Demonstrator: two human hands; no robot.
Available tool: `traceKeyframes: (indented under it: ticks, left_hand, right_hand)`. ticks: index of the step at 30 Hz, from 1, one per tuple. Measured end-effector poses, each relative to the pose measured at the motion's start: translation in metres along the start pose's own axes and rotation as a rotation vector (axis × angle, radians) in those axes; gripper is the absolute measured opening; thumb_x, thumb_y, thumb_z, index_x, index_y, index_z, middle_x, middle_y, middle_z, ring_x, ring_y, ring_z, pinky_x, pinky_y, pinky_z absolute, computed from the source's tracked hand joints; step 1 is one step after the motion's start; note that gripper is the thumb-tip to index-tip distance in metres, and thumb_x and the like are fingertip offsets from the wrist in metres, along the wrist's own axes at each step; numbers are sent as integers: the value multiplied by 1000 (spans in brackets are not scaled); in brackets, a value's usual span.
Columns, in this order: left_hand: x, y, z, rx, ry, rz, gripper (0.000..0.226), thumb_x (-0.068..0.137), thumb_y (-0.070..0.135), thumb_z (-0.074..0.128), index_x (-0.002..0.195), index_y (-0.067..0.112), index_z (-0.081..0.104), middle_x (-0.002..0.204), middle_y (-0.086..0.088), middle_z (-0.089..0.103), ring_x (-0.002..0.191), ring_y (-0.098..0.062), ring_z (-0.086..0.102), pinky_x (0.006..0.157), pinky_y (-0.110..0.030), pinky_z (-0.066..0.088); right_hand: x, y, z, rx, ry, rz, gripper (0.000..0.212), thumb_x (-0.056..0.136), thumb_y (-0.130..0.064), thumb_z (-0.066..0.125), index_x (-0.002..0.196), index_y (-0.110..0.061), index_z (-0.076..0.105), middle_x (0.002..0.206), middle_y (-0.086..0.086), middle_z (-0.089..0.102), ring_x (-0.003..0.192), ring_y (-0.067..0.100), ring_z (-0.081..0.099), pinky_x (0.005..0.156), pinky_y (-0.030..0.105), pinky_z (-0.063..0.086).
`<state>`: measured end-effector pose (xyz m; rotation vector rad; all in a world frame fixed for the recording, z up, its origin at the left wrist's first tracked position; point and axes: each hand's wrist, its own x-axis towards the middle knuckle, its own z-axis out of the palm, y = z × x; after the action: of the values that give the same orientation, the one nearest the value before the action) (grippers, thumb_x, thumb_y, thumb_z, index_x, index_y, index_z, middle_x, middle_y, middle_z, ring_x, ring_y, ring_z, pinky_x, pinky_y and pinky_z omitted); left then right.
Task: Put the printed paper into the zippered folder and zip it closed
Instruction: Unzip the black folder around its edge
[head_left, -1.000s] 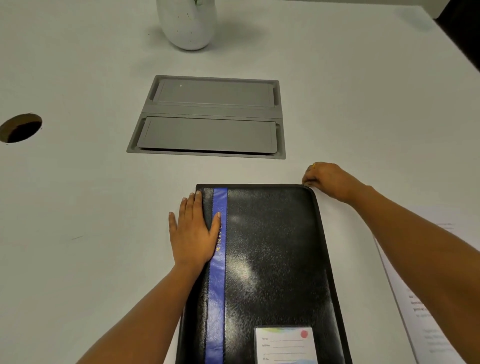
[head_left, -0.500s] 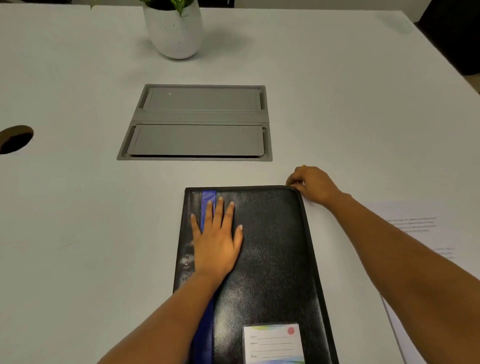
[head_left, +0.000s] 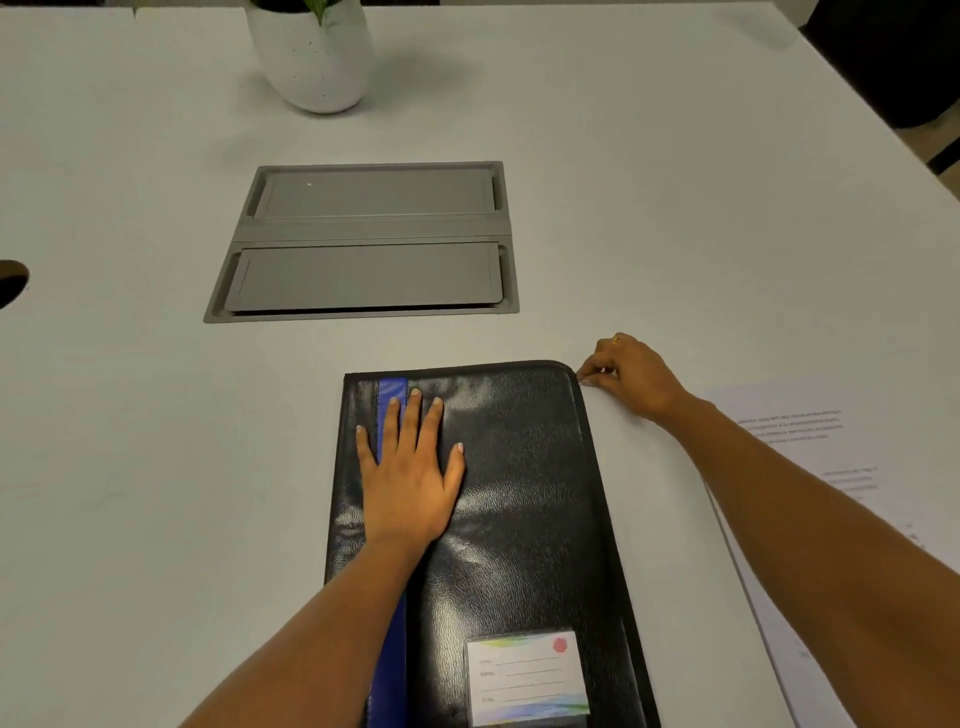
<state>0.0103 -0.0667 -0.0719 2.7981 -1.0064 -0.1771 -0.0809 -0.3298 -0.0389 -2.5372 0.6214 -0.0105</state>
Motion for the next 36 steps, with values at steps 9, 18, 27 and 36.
traceKeyframes:
  ticks: [9,18,27,36]
  left_hand:
    - [-1,1,1,5,-8,-2,77,80,59,-2,148,28,14,158,3,9,146,-17,3,115,-51,-2]
    - [0,-1,1,7,-3,7,75,80,59,-3,148,30,13,158,4,9,146,-16,2,115,-49,-2]
    - [-1,-1,2,-5,11,26,74,82,58,-1,148,27,17,158,2,12,146,-18,4,115,-52,-1]
    - [-1,0,3,2,39,14,70,85,57,2,147,29,19,157,3,15,146,-17,7,116,-50,0]
  right_hand:
    - [-51,0,20,41,141,107,18,89,-15,58,99,-10,72,87,10,64,85,13,43,70,25,31]
    - [-62,-11,29,43,201,174,21,91,-13,54,101,-7,71,91,13,64,93,20,49,70,23,30]
    - [-54,-13,35,-2,176,179,17,91,-14,52,100,-6,65,86,4,53,86,12,42,70,26,33]
    - [-39,-20,4,-167,-343,127,26,100,-21,34,101,-9,57,109,20,59,103,31,54,86,35,39]
